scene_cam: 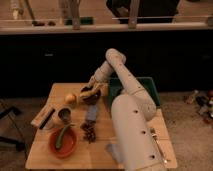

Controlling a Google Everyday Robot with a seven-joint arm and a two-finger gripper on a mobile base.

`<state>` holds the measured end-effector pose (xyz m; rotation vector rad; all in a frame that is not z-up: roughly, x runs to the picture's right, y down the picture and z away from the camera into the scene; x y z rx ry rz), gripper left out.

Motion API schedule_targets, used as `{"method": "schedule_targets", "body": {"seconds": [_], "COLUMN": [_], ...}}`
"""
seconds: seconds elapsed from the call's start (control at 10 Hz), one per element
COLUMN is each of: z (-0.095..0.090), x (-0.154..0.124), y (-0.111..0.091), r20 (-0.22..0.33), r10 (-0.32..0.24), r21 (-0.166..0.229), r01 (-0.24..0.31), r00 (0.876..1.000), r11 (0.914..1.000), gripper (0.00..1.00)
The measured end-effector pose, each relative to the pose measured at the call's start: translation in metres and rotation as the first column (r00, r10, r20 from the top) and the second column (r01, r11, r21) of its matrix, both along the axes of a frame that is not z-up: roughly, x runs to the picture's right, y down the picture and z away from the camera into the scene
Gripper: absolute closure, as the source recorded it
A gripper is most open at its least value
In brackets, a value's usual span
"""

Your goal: Place banana in purple bowl

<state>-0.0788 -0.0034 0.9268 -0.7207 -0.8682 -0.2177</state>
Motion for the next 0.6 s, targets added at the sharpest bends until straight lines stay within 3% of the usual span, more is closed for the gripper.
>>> {"method": "schedule_targets", "body": {"seconds": [0.6], "z": [-0.002], "x": [0.015], "y": [-0.008], "r20": [0.003], "r10": [0.048], "r21": [0.011], "r01": [-0.049], "r00": [0.999], "r11": [0.9988], "gripper": [0.20]}}
